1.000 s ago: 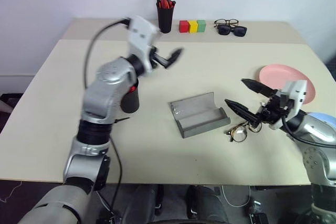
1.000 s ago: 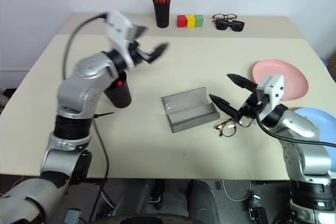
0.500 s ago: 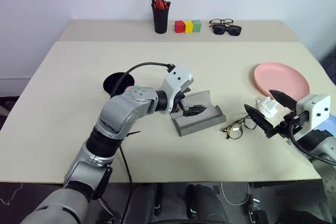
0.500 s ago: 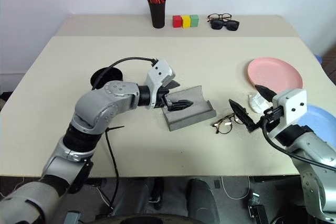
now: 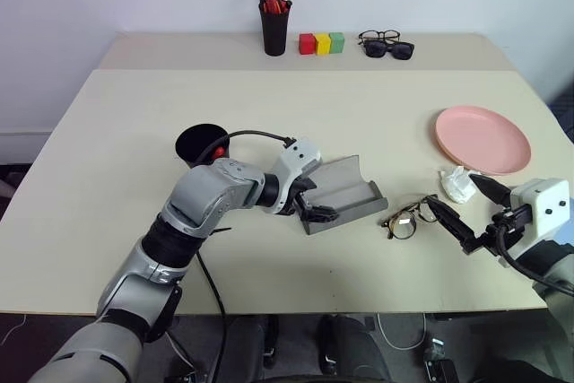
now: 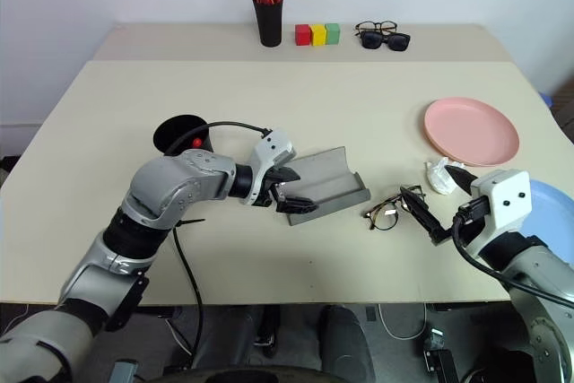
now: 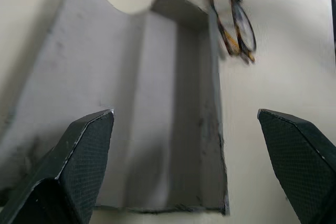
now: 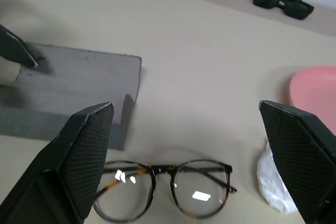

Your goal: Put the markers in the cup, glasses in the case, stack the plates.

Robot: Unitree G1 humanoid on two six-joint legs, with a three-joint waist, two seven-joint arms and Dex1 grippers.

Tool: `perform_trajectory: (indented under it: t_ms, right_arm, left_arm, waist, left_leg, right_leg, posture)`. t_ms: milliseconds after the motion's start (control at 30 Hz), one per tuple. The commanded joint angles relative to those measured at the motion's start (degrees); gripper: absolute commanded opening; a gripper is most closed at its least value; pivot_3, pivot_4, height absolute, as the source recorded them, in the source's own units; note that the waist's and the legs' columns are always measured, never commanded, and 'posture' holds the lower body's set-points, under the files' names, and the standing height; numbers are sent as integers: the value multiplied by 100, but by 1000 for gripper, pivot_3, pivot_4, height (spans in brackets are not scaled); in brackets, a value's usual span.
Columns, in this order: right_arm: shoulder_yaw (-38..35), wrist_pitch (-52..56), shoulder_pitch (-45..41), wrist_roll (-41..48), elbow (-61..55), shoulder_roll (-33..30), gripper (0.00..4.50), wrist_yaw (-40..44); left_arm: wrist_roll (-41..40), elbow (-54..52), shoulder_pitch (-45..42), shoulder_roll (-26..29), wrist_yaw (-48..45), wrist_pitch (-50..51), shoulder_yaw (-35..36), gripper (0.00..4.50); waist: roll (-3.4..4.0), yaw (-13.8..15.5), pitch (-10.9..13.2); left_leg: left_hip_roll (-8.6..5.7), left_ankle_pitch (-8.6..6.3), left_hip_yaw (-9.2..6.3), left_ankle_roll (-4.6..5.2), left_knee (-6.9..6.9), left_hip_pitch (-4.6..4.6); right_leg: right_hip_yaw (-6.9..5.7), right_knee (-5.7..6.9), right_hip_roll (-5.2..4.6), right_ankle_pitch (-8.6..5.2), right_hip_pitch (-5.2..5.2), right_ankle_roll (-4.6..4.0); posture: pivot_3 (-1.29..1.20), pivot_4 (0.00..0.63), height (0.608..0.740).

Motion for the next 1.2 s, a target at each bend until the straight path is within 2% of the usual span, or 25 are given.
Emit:
perform_trajectory:
  t_ms: [33, 200, 600, 833, 933, 1200]
  right_arm:
    - [-84, -29, 109, -50, -276, -7, 4500, 7]
    - [-39, -67, 440, -76, -232, -21, 4500, 265]
    - [95, -187, 428, -301, 79, 21, 4500, 507]
    - [121, -720, 806, -428, 396, -144, 4500, 1362]
    - [2, -884, 963, -443, 499, -324, 4500, 1762]
    - [-982, -1258, 1703, -275, 592, -620, 4500, 2840]
  left_arm:
    - [-195, -133, -326, 226, -470, 55, -94, 4481]
    - [-264, -181, -531, 512, -851, 93, -241, 4481]
    - [-415, -155, -877, 533, -1135, 554, -480, 4481]
    - [-279, 79, -1126, 562, -1190, 626, -898, 4481]
    - [-171, 198, -1176, 567, -1210, 495, -1043, 4481]
    - [59, 493, -1254, 406, -1211, 338, -1296, 4481]
  waist:
    - [0, 0, 0]
    - [1, 3, -1]
    - [1, 1, -1]
    - [1, 11, -1]
    - [2, 5, -1]
    - [1, 19, -1]
  left_leg:
    - [0, 0, 0, 0, -1, 0]
    - [1, -1, 0, 1, -4, -11]
    - [1, 0, 0, 3, 4, -28]
    - [1, 3, 0, 10, 6, -31]
    - [0, 5, 0, 12, 9, -31]
    - [1, 4, -3, 11, 11, -30]
  right_leg:
    - [0, 0, 0, 0, -1, 0]
    - [0, -5, 0, -1, -10, -1]
    - [0, -3, 1, 0, -25, 0]
    - [-1, -2, 1, 0, -25, 0]
    - [-2, -1, 1, 1, -24, 0]
    - [-4, 2, 1, 1, -22, 1]
  posture:
    - [0, 150, 740]
    - [0, 150, 740]
    - [0, 150, 740]
    - [0, 150, 740]
    - [0, 150, 740]
    - [0, 150, 740]
